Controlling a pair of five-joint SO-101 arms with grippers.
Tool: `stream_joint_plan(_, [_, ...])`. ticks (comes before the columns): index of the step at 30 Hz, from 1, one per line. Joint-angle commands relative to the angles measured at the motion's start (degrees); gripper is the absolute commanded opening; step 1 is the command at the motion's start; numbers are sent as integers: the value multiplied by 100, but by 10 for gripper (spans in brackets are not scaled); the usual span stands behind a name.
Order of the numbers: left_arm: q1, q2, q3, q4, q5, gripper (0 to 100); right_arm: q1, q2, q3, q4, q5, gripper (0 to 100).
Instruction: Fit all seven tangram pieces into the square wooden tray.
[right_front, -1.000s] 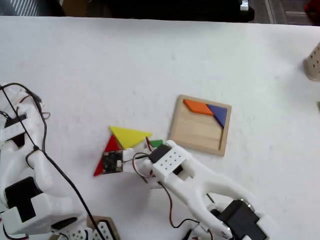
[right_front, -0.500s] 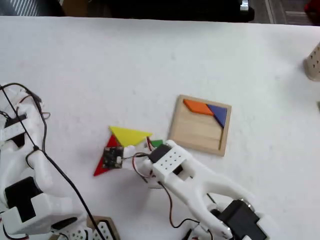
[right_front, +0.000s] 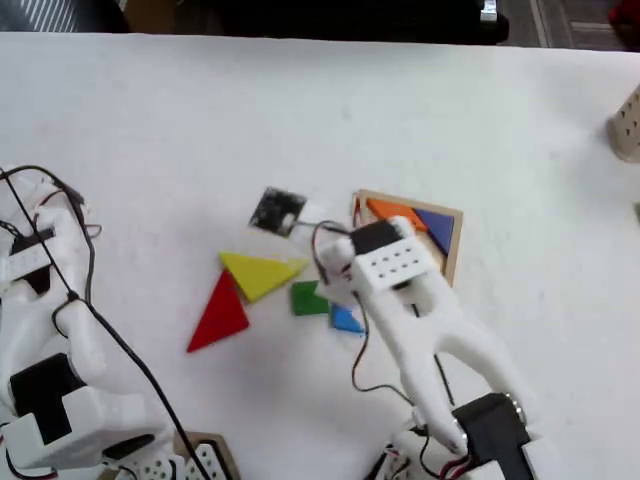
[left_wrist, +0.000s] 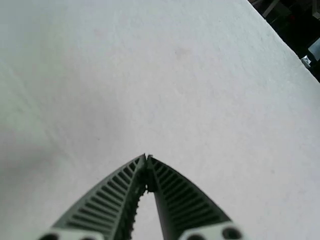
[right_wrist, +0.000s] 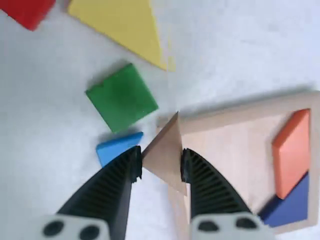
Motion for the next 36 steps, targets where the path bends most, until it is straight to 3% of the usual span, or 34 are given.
stream_joint_plan(1, [145,-268,-18,-149,105,24,620,-48,-299,-84,633,21])
stream_joint_plan(6, [145,-268,-18,-149,105,24,1341,365,-387,-426,1222,21])
stream_joint_plan(16, [154,-268,-18,-149,105,24,1604,2316,-1714,-567,1732,27])
stream_joint_plan(21, [154,-268,-18,-149,105,24,1903,2800,-2286,-567,1714,162])
stream_joint_plan(24, [154,-268,-18,-149,105,24,2035,2844,-2418,-479,1723,211])
stream_joint_plan(36, [215,-268,-18,-149,105,24,2000,1956,-2708,769,1688,211])
